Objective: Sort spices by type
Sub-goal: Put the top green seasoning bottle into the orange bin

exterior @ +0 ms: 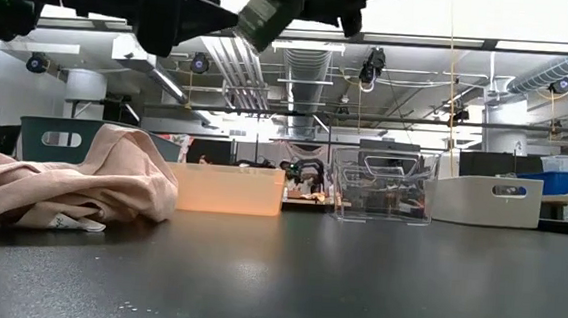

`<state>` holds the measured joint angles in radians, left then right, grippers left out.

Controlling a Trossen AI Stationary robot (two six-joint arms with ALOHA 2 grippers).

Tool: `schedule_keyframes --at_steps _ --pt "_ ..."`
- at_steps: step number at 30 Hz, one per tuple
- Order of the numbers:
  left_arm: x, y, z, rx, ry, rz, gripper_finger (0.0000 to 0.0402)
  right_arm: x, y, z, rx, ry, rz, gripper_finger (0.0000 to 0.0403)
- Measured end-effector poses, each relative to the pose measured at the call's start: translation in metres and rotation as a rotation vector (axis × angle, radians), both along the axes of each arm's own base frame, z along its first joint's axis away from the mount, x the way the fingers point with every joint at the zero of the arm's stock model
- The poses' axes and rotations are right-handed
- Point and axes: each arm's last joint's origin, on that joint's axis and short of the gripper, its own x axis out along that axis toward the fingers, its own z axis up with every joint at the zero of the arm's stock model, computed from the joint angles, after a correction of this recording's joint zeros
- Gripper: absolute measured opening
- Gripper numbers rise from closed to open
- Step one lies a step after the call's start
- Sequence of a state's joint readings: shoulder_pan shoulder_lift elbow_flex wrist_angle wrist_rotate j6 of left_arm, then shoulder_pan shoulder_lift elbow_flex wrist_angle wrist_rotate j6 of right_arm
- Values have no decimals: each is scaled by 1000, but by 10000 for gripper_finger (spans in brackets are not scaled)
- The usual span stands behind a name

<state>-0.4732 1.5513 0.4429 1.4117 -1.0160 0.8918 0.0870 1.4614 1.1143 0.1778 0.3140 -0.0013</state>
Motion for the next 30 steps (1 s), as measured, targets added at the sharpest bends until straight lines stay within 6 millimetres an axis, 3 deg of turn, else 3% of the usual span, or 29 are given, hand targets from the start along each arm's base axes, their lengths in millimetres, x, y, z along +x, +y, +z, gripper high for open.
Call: schedule_keyframes --at_steps 7,14,22,27,30 --pt "-8 5 -6 -17 10 14 291 2 -36 31 -66 102 -77 192" --pt "-22 12 12 -60 -54 -9 290 -5 -108 54 -67 169 -158 192" --pt "-35 15 20 -113 103 -379 290 17 -180 31 -11 230 -114 192" --pt "-47 23 34 -198 189 -569 290 44 -204 13 -49 322 -43 192" --pt "-56 29 45 -185 155 -537 290 61 -213 1 -90 438 5 192"
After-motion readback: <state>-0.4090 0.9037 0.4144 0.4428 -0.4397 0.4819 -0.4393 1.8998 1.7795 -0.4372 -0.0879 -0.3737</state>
